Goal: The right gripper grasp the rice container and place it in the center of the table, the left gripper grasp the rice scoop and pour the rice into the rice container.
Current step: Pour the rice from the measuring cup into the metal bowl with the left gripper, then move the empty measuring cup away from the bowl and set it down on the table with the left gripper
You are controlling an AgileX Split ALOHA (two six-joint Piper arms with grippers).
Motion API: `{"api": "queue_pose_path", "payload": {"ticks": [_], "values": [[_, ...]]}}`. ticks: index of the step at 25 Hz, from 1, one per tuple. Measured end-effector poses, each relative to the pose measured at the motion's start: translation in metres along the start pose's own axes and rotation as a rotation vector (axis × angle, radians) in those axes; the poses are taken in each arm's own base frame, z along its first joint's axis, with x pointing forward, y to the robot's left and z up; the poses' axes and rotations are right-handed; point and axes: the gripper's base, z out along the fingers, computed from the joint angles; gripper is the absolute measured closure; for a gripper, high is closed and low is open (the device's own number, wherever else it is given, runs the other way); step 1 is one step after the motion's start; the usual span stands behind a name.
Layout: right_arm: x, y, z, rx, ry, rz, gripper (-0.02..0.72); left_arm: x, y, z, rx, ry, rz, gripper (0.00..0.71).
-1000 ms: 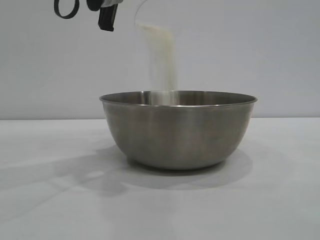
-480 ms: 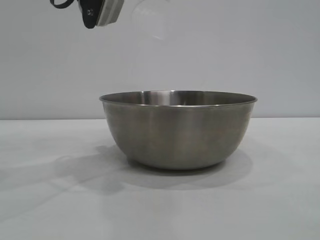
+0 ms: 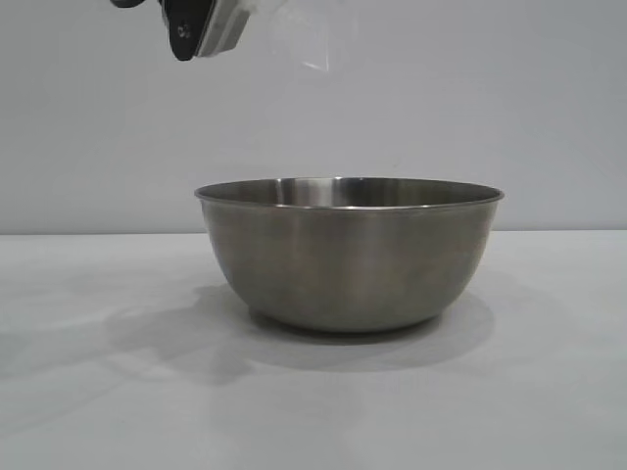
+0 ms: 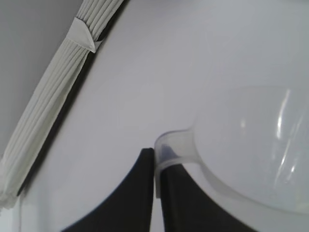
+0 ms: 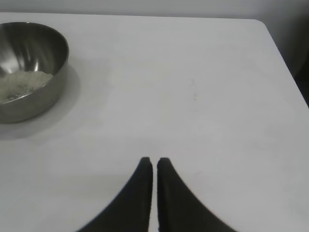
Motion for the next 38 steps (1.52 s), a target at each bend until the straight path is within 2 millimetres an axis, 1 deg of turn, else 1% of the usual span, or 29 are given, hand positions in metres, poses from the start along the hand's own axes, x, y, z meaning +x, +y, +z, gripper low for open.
{"api": "queue_pose_path", "payload": {"ticks": [5,8,13,17,23,26,30,36,38], "values": [[0.000,0.000,0.000,0.000,0.000,0.000,0.703,0.003,-0.001,0.000,0.015,0.033,-0.035,0.710],[0.000,0.000,0.000,0.000,0.000,0.000,0.703,0.003,-0.002,0.000,0.015,0.037,-0.121,0.710],[0.000,0.000,0.000,0.000,0.000,0.000,0.703,0.004,-0.002,0.000,0.013,0.043,-0.362,0.710],[0.000,0.000,0.000,0.000,0.000,0.000,0.703,0.006,-0.003,0.000,0.012,0.072,-0.596,0.710],[0.000,0.000,0.000,0.000,0.000,0.000,0.703,0.012,-0.007,-0.001,0.005,0.164,-0.984,0.710],[0.000,0.000,0.000,0.000,0.000,0.000,0.703,0.018,-0.011,-0.002,-0.011,0.248,-1.203,0.710],[0.000,0.000,0.000,0.000,0.000,0.000,0.703,0.025,-0.020,-0.008,-0.055,0.414,-1.508,0.710],[0.000,0.000,0.000,0.000,0.000,0.000,0.703,0.033,-0.040,-0.023,-0.171,0.771,-1.940,0.710],[0.000,0.000,0.000,0.000,0.000,0.000,0.703,0.034,-0.046,-0.028,-0.204,0.873,-2.035,0.710]]}}
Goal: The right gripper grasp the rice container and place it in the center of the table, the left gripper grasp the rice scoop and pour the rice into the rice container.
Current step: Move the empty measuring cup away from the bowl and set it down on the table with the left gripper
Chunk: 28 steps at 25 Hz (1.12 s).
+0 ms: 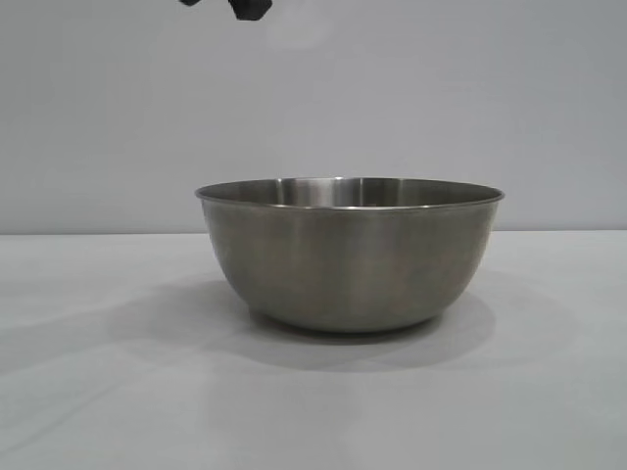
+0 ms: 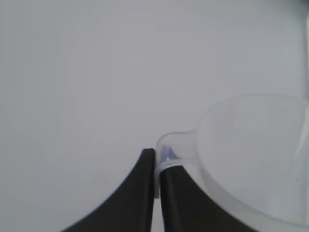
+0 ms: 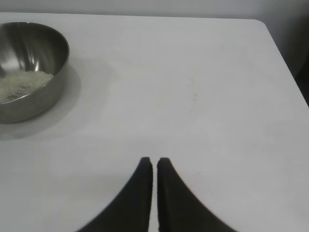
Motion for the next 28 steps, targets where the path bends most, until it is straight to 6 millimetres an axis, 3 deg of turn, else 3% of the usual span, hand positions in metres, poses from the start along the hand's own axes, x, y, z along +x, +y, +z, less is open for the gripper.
{"api": "queue_pose_path", "payload": {"ticks": [11,20,28], "values": [[0.000,0.000,0.000,0.000,0.000,0.000,0.703,0.023,0.016,-0.005,-0.218,0.222,-0.264,0.710],[0.000,0.000,0.000,0.000,0.000,0.000,0.703,0.043,0.010,-0.013,-0.207,0.449,-0.350,0.710],[0.000,0.000,0.000,0.000,0.000,0.000,0.703,0.074,0.003,-0.053,-0.239,0.528,-0.336,0.710]]}}
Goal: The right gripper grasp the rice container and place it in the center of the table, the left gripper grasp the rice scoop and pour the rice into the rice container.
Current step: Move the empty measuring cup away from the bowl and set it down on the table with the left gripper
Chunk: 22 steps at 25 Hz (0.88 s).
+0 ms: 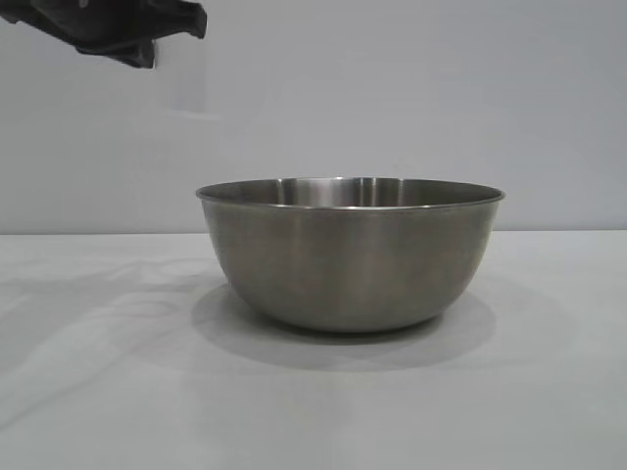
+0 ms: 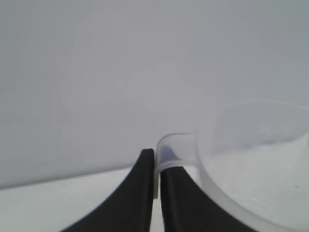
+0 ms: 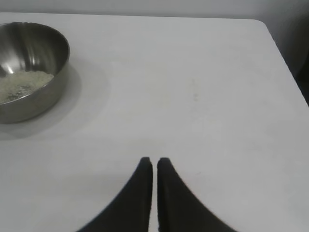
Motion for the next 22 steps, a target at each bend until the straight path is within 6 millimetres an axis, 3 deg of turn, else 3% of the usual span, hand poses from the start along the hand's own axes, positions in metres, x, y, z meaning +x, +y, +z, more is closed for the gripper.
{"api": "queue_pose_path", "payload": {"ticks": [8,17,22], "values": [[0.000,0.000,0.000,0.000,0.000,0.000,0.703,0.029,0.012,-0.019,-0.037,-0.040,-0.052,0.710],[0.000,0.000,0.000,0.000,0.000,0.000,0.703,0.067,0.007,-0.005,-0.041,-0.025,-0.095,0.710],[0.000,0.000,0.000,0.000,0.000,0.000,0.703,0.075,0.006,-0.003,-0.040,-0.014,-0.098,0.710]]}}
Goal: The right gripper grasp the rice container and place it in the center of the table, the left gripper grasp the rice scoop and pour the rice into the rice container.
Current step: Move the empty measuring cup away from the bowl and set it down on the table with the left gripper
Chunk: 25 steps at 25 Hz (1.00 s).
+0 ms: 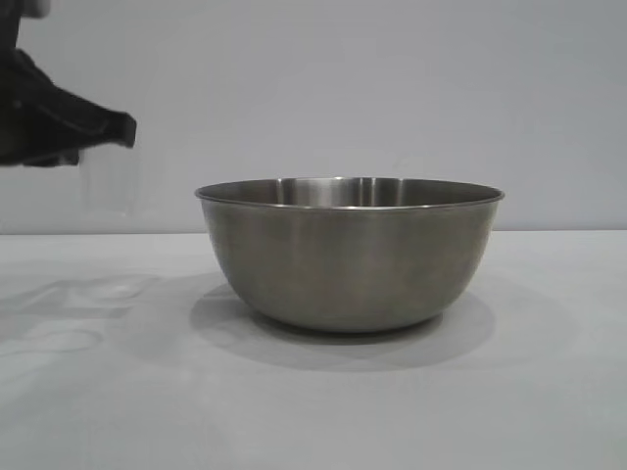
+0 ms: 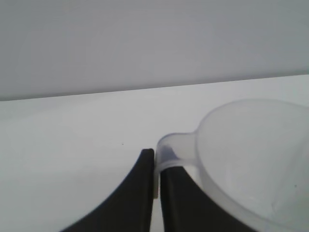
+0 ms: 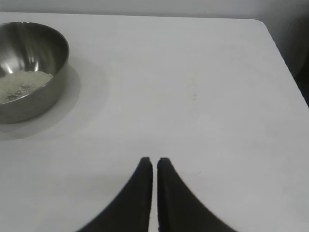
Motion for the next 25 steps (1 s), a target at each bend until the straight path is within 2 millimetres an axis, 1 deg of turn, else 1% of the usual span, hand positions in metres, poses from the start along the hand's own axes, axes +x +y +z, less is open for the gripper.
{"api": "queue_pose_path", "payload": {"ticks": [5,8,15,22,23,24,25], "values": [[0.000,0.000,0.000,0.000,0.000,0.000,0.703,0.005,0.002,-0.004,-0.002,0.012,0.007,0.710],[0.000,0.000,0.000,0.000,0.000,0.000,0.703,0.013,0.005,-0.006,-0.006,0.028,-0.002,0.710],[0.000,0.000,0.000,0.000,0.000,0.000,0.703,0.036,0.002,-0.003,0.031,0.087,0.001,0.710],[0.000,0.000,0.000,0.000,0.000,0.000,0.703,0.039,0.001,-0.003,0.034,0.096,0.007,0.710],[0.000,0.000,0.000,0.000,0.000,0.000,0.703,0.039,0.001,-0.003,0.034,0.096,0.007,0.660],[0.000,0.000,0.000,0.000,0.000,0.000,0.703,0.039,0.001,-0.003,0.034,0.096,0.007,0.660],[0.000,0.000,0.000,0.000,0.000,0.000,0.703,0.039,0.001,-0.003,0.034,0.096,0.007,0.593]]}}
